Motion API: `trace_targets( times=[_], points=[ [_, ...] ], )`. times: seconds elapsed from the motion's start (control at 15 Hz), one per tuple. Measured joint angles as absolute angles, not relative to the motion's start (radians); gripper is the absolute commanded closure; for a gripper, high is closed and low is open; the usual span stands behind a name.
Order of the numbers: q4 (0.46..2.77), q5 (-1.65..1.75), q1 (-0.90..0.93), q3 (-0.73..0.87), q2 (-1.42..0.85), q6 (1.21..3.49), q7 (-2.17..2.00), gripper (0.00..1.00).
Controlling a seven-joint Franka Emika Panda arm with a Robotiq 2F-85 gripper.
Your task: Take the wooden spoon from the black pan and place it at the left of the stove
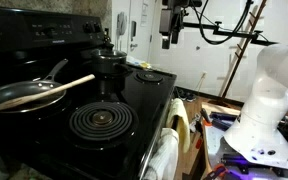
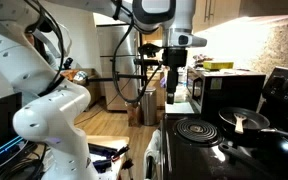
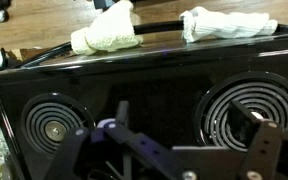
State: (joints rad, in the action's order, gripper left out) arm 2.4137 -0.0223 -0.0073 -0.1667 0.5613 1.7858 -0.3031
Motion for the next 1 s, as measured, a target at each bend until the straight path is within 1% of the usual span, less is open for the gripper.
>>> trace_targets(
  times=[0.4, 0.73, 1.0],
  points=[
    [2.417, -0.022, -0.007, -0.166, 0.560, 1.809, -0.303, 0.00],
    [2.434, -0.022, -0.007, -0.156, 0.503, 2.033, -0.277, 0.00],
    [2.408, -0.022, 0.008, -0.124, 0.395, 2.172, -0.130, 0.00]
  ],
)
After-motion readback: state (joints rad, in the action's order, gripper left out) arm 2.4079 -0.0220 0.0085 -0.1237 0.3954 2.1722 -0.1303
